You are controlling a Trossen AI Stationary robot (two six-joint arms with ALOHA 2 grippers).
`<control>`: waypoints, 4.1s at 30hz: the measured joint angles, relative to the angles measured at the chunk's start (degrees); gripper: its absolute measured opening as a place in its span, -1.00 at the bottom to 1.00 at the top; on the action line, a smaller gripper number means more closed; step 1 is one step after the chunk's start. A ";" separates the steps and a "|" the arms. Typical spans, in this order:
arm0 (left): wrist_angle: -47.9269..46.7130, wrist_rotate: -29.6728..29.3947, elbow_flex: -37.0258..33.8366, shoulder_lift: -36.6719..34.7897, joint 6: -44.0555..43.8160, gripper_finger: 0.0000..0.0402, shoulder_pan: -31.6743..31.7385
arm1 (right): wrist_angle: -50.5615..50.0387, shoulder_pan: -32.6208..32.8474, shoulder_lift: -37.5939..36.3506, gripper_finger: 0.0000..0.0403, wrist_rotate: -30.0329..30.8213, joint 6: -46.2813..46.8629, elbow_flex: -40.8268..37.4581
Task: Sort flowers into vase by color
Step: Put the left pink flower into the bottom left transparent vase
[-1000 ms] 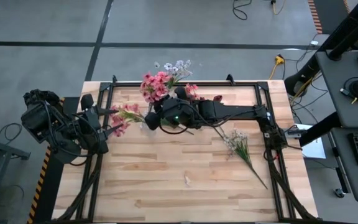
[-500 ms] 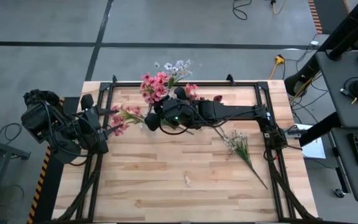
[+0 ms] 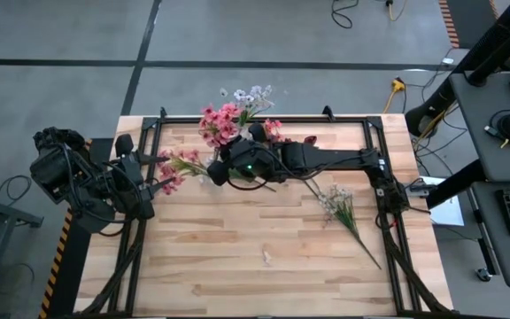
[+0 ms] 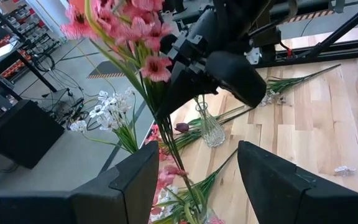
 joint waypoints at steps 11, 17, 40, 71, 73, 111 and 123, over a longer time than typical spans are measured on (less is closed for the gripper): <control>0.21 0.00 0.00 0.01 0.00 0.00 -0.01 | 1.25 -0.13 0.00 -0.87 0.00 0.59 -2.40; 0.22 0.02 0.00 0.01 0.00 0.00 -0.01 | 4.14 -0.13 0.00 -0.87 -0.01 0.64 -2.42; 0.28 0.00 0.00 0.01 0.02 0.00 -0.01 | 4.77 -0.11 0.00 -0.43 -0.13 12.07 -2.42; 0.39 0.02 0.00 0.01 0.39 0.00 -0.01 | 5.13 -0.11 0.00 -0.20 -0.51 6.62 -2.63; 0.42 0.02 0.00 0.01 0.39 0.00 -0.01 | 5.13 -0.11 0.00 -0.21 -0.57 6.62 -2.63; 1.49 1.44 0.02 0.03 0.33 0.00 -0.01 | 14.10 -0.37 0.00 -0.16 -7.17 23.19 -2.70; 1.76 1.44 0.02 0.03 0.31 0.00 -0.01 | 14.11 -0.37 0.00 0.06 -7.17 23.52 -2.70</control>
